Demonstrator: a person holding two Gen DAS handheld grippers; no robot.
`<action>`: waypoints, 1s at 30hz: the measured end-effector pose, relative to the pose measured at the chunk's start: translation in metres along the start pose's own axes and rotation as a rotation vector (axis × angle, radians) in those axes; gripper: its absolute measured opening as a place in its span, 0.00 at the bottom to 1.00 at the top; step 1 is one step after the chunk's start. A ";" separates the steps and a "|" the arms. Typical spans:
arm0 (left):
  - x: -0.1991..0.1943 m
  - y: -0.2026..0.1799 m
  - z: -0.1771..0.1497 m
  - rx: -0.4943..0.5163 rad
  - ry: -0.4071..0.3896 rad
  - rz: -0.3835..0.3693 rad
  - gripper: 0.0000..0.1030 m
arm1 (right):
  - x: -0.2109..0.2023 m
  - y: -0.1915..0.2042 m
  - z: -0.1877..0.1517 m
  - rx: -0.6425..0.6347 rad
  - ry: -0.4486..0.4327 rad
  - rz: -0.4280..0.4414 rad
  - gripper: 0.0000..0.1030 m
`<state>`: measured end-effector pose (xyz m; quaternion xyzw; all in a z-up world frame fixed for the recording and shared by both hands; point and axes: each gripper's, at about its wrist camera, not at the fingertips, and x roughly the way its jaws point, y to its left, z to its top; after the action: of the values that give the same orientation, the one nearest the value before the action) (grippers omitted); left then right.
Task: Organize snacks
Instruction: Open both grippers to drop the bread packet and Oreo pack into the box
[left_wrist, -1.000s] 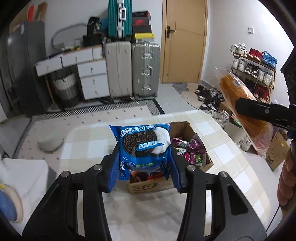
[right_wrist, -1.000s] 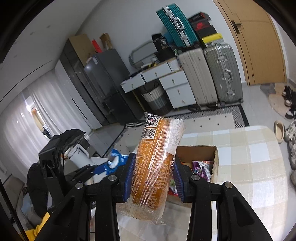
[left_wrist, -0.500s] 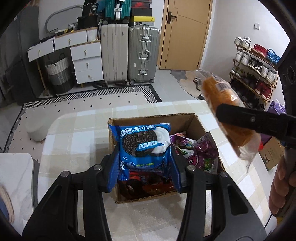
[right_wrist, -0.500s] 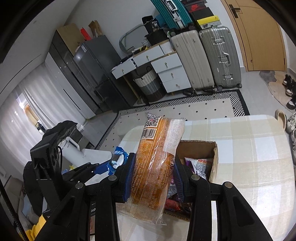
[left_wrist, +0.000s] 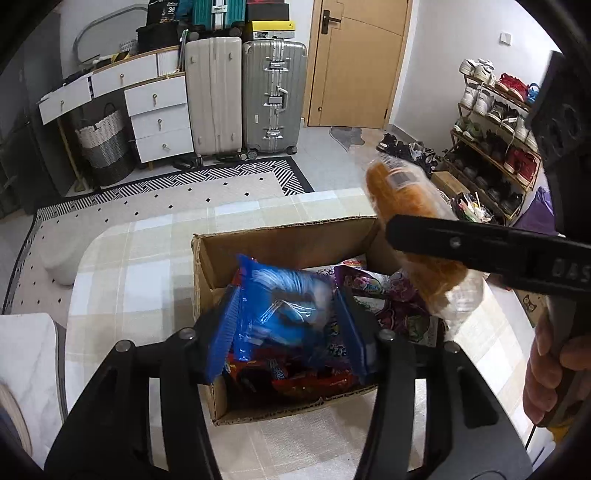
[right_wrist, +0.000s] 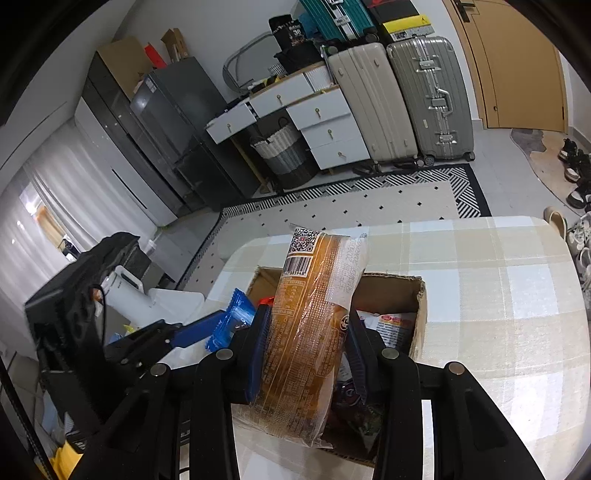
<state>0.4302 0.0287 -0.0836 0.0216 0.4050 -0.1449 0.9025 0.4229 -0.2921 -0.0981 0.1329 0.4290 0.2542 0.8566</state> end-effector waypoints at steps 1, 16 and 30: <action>0.001 0.000 0.001 0.003 -0.001 0.004 0.50 | 0.002 -0.001 0.001 0.000 0.005 -0.003 0.37; -0.041 0.034 0.000 -0.067 -0.068 0.047 0.66 | 0.026 0.009 -0.002 -0.061 0.062 -0.080 0.37; -0.081 0.031 -0.018 -0.104 -0.092 0.090 0.76 | 0.029 0.023 -0.012 -0.134 0.076 -0.178 0.45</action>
<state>0.3747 0.0808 -0.0380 -0.0137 0.3685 -0.0841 0.9257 0.4205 -0.2569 -0.1149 0.0269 0.4535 0.2099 0.8658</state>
